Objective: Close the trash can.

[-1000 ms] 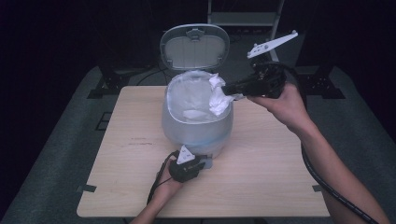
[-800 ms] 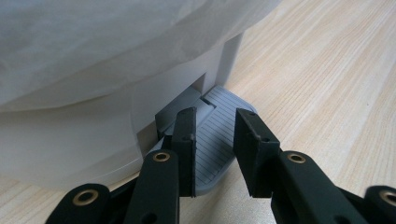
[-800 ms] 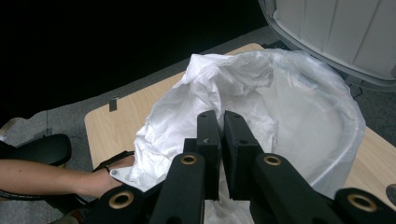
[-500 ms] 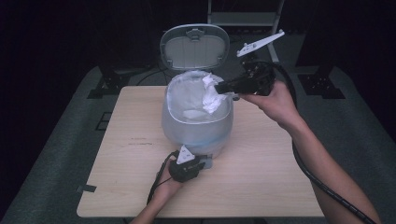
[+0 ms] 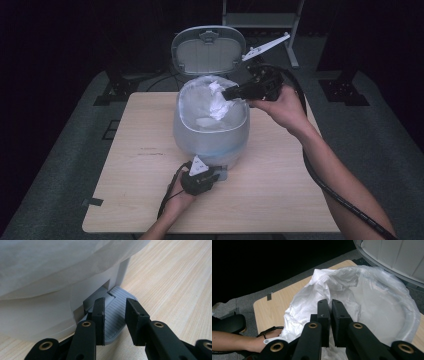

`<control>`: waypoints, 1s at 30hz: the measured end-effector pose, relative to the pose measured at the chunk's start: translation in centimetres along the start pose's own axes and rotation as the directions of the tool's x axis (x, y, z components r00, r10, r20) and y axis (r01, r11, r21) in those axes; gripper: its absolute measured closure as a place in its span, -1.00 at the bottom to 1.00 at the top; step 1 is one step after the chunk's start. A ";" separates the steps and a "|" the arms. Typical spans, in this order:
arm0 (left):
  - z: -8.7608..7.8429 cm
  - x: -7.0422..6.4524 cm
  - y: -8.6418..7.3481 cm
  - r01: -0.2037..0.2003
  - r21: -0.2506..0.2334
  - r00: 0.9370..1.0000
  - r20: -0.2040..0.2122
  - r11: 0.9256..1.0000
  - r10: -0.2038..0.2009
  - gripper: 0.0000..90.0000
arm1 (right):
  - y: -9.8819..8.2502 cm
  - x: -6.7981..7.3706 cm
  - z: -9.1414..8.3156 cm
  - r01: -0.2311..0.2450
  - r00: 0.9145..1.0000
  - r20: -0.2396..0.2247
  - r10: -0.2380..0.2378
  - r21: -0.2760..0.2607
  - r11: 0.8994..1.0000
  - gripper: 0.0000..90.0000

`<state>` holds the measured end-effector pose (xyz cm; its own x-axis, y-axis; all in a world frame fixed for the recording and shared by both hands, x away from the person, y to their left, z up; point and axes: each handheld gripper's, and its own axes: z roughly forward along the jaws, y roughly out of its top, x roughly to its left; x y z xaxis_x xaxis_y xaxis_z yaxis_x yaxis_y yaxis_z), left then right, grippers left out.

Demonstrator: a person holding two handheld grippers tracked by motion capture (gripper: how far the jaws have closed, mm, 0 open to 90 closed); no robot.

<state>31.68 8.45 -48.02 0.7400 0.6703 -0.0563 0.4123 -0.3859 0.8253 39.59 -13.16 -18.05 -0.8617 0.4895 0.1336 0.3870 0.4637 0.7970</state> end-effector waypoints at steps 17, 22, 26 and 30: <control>0.0 0.0 0.0 -0.004 0.003 1.000 0.000 1.000 0.004 0.55 | 0.0 -1.0 2.3 -0.011 1.000 0.028 0.010 0.042 0.999 0.88; 0.0 0.0 0.0 -0.003 0.004 1.000 0.002 1.000 0.003 0.55 | 0.3 -1.5 3.3 -0.031 0.998 0.054 0.028 0.065 0.997 0.87; 0.0 0.0 0.0 -0.002 0.003 1.000 0.003 1.000 0.002 0.55 | 0.4 -1.9 4.0 -0.039 0.997 0.064 0.034 0.069 0.997 0.80; 0.0 0.1 0.0 -0.001 0.004 1.000 0.003 1.000 0.001 0.55 | 0.4 -2.2 4.5 -0.050 0.996 0.072 0.045 0.073 0.996 0.73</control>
<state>31.71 8.51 -48.00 0.7420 0.6680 -0.0572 0.4137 -0.3891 0.8231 43.13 -10.75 -20.69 -0.8176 0.5618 0.1260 0.4522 0.4912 0.7444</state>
